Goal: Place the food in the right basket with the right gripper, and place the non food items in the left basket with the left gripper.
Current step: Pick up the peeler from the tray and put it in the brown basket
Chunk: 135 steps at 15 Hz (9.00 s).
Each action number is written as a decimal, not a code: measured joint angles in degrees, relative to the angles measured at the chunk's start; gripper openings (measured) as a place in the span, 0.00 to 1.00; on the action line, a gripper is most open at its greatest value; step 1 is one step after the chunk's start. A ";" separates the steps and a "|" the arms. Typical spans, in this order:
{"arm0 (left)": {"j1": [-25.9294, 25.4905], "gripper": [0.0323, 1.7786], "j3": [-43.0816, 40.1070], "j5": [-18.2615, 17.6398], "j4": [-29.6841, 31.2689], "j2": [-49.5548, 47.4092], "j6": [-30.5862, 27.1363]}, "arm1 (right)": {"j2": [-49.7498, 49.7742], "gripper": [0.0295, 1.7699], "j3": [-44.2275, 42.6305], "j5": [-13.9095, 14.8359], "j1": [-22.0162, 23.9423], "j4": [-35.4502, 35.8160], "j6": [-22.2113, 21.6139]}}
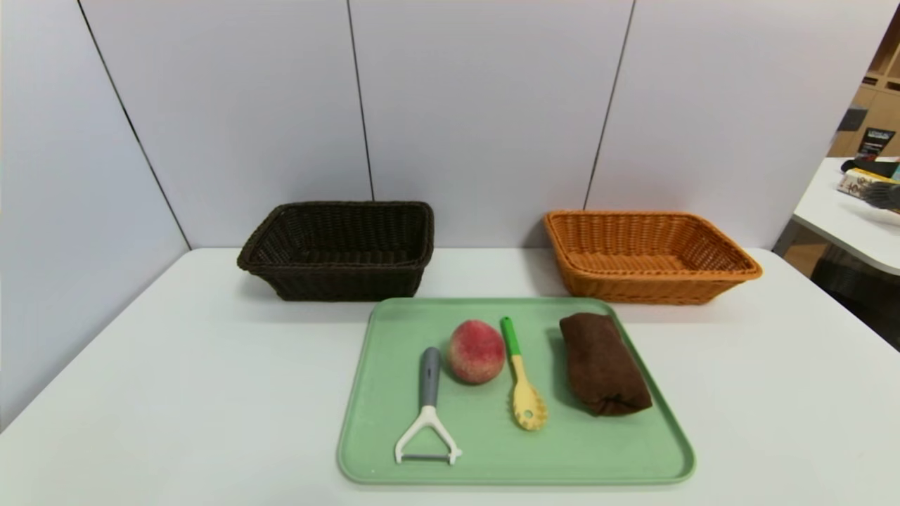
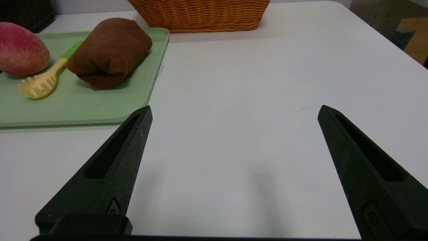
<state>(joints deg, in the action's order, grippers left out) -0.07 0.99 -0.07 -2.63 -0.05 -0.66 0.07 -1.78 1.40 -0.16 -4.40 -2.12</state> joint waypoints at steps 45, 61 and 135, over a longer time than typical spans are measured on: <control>44.30 0.95 79.99 10.57 -22.99 100.13 34.83 | -79.34 0.97 -63.46 -18.10 -10.53 -15.75 4.84; 48.82 0.95 78.42 16.64 -26.42 110.35 37.89 | -78.79 0.97 -63.01 -17.58 -8.98 -16.08 4.44; 14.96 0.14 101.66 -9.68 -23.08 105.58 -33.44 | -74.48 0.97 -58.47 -18.98 -9.59 -15.75 4.66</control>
<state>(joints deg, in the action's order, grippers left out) 14.88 102.64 -9.75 -25.71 105.53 -34.10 -74.41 -60.25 -17.58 -9.75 -20.15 2.54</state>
